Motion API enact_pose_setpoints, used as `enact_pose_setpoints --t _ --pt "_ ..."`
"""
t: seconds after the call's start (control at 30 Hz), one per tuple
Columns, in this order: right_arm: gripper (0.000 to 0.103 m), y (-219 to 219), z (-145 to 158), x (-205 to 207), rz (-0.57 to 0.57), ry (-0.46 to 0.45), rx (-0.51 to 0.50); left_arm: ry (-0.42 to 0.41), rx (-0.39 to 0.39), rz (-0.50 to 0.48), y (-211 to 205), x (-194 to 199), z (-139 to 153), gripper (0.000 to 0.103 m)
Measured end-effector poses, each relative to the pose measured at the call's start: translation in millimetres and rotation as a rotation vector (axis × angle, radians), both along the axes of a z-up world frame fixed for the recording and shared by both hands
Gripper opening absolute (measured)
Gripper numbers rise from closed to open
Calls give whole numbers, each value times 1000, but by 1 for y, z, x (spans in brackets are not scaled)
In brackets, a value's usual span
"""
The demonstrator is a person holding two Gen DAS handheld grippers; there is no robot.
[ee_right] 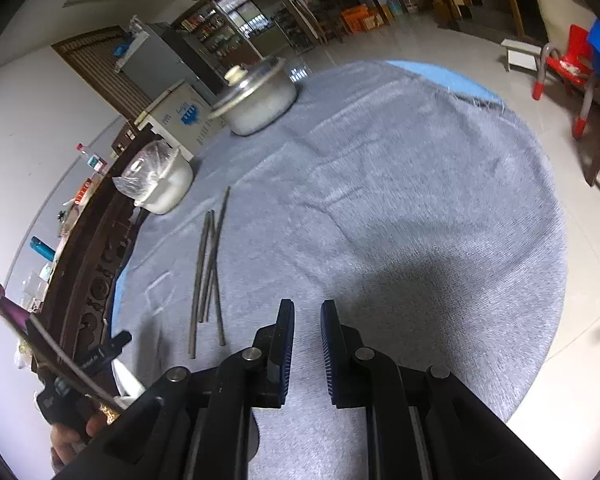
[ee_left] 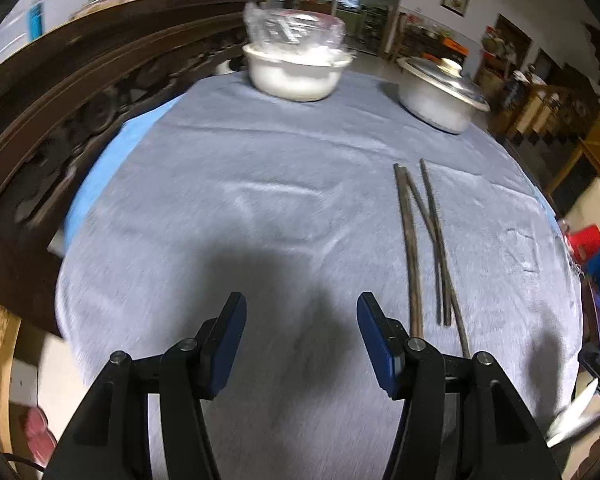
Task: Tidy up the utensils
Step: 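Move both tools back toward the remaining chopsticks on the cloth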
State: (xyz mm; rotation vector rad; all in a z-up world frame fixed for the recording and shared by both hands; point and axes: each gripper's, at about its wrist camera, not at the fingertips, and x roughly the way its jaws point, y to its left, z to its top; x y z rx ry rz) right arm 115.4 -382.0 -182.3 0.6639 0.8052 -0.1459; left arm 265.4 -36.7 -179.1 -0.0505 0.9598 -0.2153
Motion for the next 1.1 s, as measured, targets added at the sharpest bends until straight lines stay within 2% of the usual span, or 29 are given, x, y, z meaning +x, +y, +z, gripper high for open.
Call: enact_pose_setpoints --t 0.33,0.63,0.83,1.1 --pt "15 -11 -11 23 4 31 -2 -22 21 -162 -55 65 -6 58" --pt "15 -19 -14 43 9 37 -13 27 112 -278 -98 116 -27 58" --pt "15 -26 -19 55 6 48 -6 42 172 -329 -117 128 -38 58" --pt "15 -32 -26 66 8 55 1 82 129 -333 -121 146 -41 60"
